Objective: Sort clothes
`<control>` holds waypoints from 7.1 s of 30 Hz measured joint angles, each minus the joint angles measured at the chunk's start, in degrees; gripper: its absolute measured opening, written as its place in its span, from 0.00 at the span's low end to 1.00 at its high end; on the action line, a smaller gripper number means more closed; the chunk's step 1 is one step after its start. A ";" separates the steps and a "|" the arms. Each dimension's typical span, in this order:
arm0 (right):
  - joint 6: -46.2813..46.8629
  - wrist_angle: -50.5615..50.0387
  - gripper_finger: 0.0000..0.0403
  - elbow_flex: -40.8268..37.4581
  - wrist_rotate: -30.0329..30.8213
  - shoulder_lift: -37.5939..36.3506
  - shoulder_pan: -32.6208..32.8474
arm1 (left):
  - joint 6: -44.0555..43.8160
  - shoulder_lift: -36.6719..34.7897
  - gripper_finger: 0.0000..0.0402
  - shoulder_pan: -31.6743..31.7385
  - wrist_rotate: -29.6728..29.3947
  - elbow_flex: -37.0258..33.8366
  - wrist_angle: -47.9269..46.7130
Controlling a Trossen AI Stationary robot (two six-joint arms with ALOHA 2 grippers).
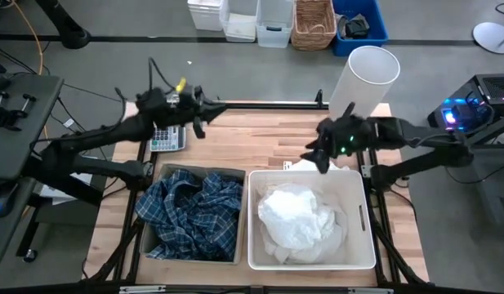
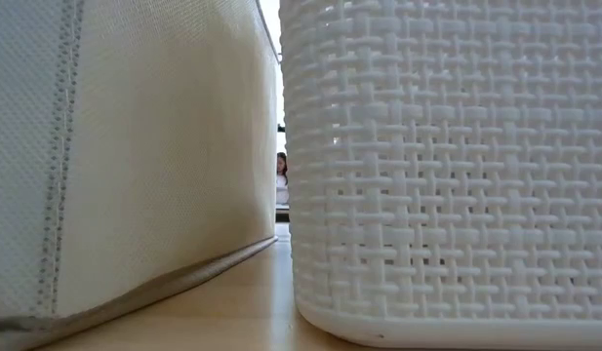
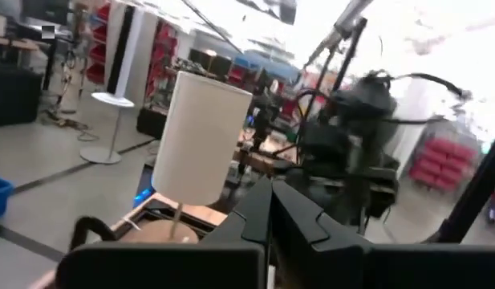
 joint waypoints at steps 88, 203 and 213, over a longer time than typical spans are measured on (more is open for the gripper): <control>0.26 98.36 0.00 -69.50 -9.84 -51.32 -8.46 | -8.93 -44.68 0.00 -18.10 -25.43 -51.57 18.12; 11.64 57.15 0.00 -69.61 -4.56 -51.17 1.59 | -8.92 -44.68 0.00 -18.13 -25.43 -51.57 17.94; 11.66 57.15 0.00 -69.59 -4.58 -51.17 1.59 | -8.92 -44.68 0.00 -18.12 -25.43 -51.55 17.94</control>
